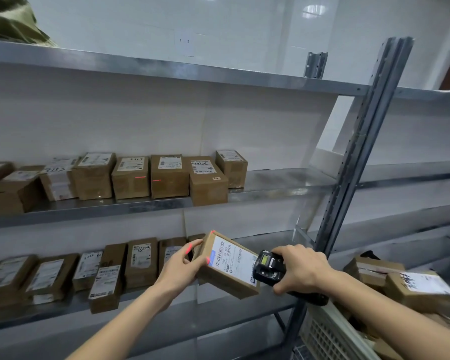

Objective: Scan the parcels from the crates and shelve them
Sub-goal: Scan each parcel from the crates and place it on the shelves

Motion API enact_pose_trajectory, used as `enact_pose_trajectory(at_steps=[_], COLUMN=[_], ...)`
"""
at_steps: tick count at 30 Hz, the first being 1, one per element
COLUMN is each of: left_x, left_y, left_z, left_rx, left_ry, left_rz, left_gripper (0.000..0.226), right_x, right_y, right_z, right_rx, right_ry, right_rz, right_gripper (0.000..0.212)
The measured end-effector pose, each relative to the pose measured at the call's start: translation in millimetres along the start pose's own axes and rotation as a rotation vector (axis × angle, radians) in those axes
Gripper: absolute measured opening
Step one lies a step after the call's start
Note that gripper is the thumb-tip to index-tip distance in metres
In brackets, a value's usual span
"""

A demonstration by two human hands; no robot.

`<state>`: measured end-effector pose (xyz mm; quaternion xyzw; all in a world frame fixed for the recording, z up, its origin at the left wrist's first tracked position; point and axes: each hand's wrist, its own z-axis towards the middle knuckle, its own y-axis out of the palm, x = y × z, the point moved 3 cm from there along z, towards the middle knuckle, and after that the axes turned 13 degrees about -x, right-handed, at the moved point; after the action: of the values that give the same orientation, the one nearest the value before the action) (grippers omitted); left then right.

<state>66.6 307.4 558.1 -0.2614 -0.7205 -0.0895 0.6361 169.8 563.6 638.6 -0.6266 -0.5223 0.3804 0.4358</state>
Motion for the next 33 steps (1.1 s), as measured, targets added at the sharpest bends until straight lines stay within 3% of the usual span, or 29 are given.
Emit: enact_pose_trajectory(at_steps=[4,7,10,13,20,25,28,30,33], left_x=[5.3,1.9,-3.3,-6.5,-9.1,-19.0,-27.2,-38.5,-63.1], left_y=[13.8,30.5,45.0,62.0,106.9,129.1,137.7,138.1,138.0], left_z=[0.9,6.1,16.7,29.0,93.5,134.8,152.0,164.4,182.9], left_rx=[-0.02,-0.086,-0.143,-0.214,-0.171,-0.127,-0.032,0.064,0.15], left_ry=[0.02,0.009,-0.018,-0.055,-0.086,-0.073,-0.081,-0.087,-0.114], left_rz=[-0.091,-0.172,-0.147,-0.113,-0.222,-0.244,-0.27,-0.284,-0.364], left_gripper=[0.048,0.053,0.063,0.068,0.057,0.056,0.051,0.062,0.065], right_x=[12.1,21.4,36.7,61.1,132.3,162.6,164.4,159.9,144.7], right_y=[15.5,34.2,45.3,46.5,45.3,41.8,42.9,48.5,70.9], right_z=[6.3,9.9,16.4,27.0,83.2,138.5,165.9,183.4,213.6], right_rx=[-0.081,-0.122,-0.084,-0.071,-0.1,-0.095,-0.032,0.003,-0.07], right_ry=[-0.03,-0.076,-0.095,-0.094,-0.07,-0.079,-0.081,-0.088,-0.169], right_rz=[0.286,0.547,0.651,0.659,0.629,0.545,0.534,0.546,0.638], right_gripper=[0.064,0.056,0.053,0.053,0.054,0.077,0.074,0.07,0.07])
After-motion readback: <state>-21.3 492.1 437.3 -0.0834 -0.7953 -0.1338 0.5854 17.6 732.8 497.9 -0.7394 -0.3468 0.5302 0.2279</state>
